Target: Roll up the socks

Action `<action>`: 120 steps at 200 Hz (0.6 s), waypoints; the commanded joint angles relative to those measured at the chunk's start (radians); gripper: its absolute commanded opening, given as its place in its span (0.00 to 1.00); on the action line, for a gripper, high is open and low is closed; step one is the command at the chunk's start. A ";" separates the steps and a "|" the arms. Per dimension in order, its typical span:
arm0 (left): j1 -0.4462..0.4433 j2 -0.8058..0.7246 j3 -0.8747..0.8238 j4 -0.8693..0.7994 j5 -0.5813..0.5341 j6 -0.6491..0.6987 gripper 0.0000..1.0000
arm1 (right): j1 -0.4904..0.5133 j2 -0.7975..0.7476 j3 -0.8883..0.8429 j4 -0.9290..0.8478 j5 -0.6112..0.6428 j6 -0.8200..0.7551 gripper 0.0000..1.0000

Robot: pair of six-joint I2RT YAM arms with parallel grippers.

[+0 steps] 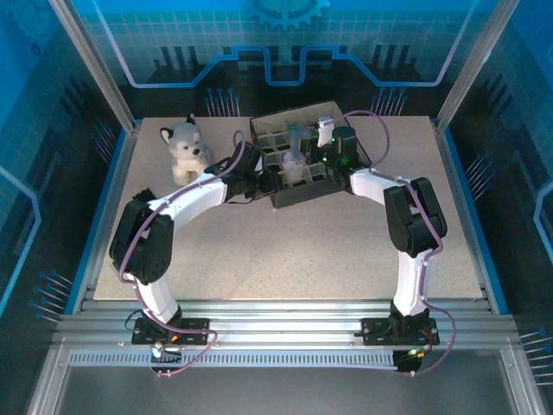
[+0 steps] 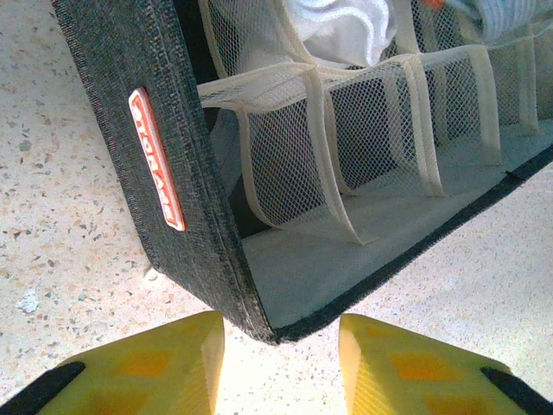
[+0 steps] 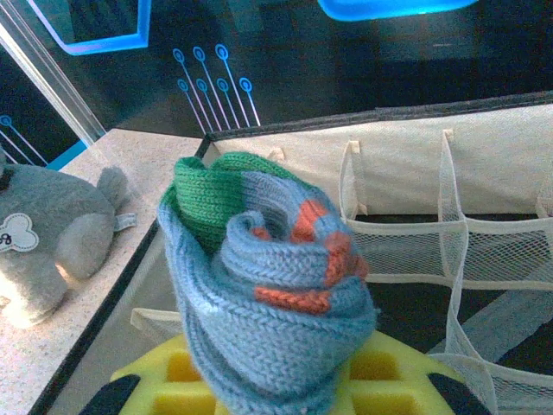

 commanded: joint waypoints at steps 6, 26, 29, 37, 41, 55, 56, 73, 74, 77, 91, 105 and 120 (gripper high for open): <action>0.014 0.046 0.007 0.010 0.029 -0.011 0.41 | -0.016 -0.041 -0.023 0.094 -0.018 -0.013 0.00; 0.016 0.071 0.022 0.007 0.015 -0.028 0.41 | -0.017 -0.052 -0.030 0.103 0.001 -0.018 0.00; 0.017 0.074 0.023 0.007 0.014 -0.029 0.41 | -0.017 -0.055 -0.031 0.103 0.007 -0.022 0.00; 0.016 0.081 0.025 0.006 0.006 -0.031 0.40 | -0.017 -0.062 -0.038 0.099 0.033 -0.031 0.00; 0.017 0.082 0.023 0.001 0.000 -0.031 0.40 | -0.017 -0.068 -0.041 0.096 0.051 -0.035 0.00; 0.020 0.081 0.020 -0.012 -0.011 -0.032 0.30 | -0.017 -0.086 -0.049 0.076 0.109 -0.050 0.00; 0.019 0.080 0.020 -0.013 -0.011 -0.031 0.30 | -0.017 -0.089 -0.050 0.071 0.114 -0.051 0.00; 0.020 0.065 0.010 -0.037 -0.024 -0.024 0.21 | -0.014 -0.114 -0.070 0.056 0.134 -0.064 0.00; 0.020 0.064 0.010 -0.038 -0.024 -0.023 0.20 | -0.014 -0.116 -0.072 0.056 0.134 -0.064 0.00; 0.021 0.060 0.009 -0.043 -0.024 -0.020 0.19 | -0.013 -0.121 -0.078 0.058 0.133 -0.065 0.00; 0.020 0.039 0.002 -0.073 -0.027 -0.008 0.16 | -0.005 -0.150 -0.117 0.074 0.134 -0.063 0.00; 0.021 0.006 -0.014 -0.101 -0.026 0.008 0.13 | 0.007 -0.180 -0.165 0.100 0.120 -0.059 0.00; 0.022 -0.042 -0.048 -0.123 -0.024 0.025 0.12 | 0.027 -0.214 -0.213 0.121 0.110 -0.060 0.00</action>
